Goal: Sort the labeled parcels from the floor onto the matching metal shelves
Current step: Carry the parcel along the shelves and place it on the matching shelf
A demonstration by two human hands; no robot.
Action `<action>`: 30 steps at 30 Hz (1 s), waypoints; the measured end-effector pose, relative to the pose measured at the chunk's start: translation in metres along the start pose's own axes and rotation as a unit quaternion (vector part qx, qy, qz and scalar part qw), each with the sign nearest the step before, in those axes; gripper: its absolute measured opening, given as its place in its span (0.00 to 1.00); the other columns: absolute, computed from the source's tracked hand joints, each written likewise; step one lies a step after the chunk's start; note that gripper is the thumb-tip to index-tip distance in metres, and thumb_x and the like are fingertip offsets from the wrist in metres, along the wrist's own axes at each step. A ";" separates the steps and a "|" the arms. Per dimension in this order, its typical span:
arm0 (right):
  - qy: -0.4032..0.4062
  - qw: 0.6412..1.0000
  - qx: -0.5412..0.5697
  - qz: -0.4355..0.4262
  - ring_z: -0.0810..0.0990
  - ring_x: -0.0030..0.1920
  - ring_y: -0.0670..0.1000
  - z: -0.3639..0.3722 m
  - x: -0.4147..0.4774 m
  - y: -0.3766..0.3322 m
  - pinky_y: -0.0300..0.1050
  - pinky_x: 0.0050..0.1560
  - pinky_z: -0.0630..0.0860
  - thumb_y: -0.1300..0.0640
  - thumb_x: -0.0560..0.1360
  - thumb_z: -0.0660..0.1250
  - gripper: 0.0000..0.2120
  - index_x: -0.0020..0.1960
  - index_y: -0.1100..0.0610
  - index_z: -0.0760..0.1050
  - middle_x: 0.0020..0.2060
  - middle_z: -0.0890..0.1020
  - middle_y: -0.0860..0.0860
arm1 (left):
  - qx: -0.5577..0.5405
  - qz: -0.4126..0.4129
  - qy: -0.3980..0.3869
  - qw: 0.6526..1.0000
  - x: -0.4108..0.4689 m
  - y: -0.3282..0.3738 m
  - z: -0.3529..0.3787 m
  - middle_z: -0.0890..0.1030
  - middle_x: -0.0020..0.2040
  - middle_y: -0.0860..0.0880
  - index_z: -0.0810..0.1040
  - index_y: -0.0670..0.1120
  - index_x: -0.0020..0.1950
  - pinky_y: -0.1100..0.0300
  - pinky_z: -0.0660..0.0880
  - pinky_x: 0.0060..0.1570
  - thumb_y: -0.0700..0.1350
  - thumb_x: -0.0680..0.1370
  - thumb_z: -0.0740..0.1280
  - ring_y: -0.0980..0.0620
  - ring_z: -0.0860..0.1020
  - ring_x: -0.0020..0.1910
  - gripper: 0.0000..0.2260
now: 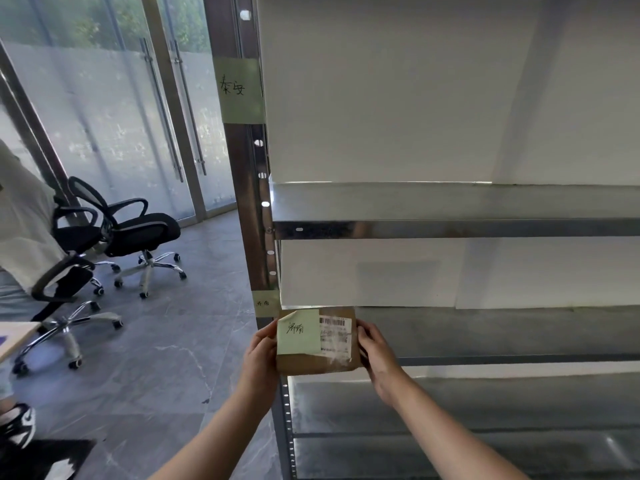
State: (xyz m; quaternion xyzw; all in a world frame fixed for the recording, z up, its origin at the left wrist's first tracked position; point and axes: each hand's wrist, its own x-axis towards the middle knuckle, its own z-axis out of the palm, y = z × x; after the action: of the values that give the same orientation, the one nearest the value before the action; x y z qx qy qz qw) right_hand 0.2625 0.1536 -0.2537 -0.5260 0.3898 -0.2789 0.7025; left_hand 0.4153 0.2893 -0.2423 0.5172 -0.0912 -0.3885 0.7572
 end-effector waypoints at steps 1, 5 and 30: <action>0.007 1.000 0.005 -0.001 0.82 0.53 0.53 -0.005 0.001 -0.002 0.43 0.46 0.77 0.56 0.84 0.55 0.13 0.64 0.56 0.74 0.56 0.83 0.56 | 0.004 0.002 -0.009 1.000 0.001 -0.002 0.005 0.82 0.54 0.41 0.77 0.44 0.63 0.54 0.79 0.42 0.33 0.82 0.53 0.46 0.80 0.49 0.17; 0.016 1.000 0.009 -0.006 0.82 0.50 0.51 -0.026 0.006 -0.014 0.40 0.40 0.76 0.62 0.84 0.54 0.15 0.64 0.56 0.75 0.55 0.83 0.57 | 0.012 -0.001 -0.039 0.999 0.007 -0.009 0.024 0.82 0.60 0.39 0.77 0.44 0.66 0.44 0.75 0.58 0.33 0.82 0.54 0.40 0.78 0.58 0.18; 0.049 0.994 -0.050 0.078 0.82 0.51 0.46 -0.081 0.123 0.022 0.44 0.53 0.78 0.68 0.80 0.57 0.22 0.62 0.45 0.76 0.49 0.84 0.45 | 0.056 -0.062 0.059 0.995 0.122 -0.094 0.068 0.85 0.58 0.45 0.85 0.55 0.57 0.42 0.76 0.64 0.41 0.79 0.67 0.41 0.80 0.61 0.13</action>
State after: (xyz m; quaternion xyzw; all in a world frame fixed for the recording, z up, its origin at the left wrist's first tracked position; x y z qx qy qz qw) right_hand 0.2604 0.0195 -0.3179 -0.5141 0.4772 -0.2286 0.6751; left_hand 0.4159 0.1422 -0.3244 0.5852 -0.0360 -0.3977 0.7057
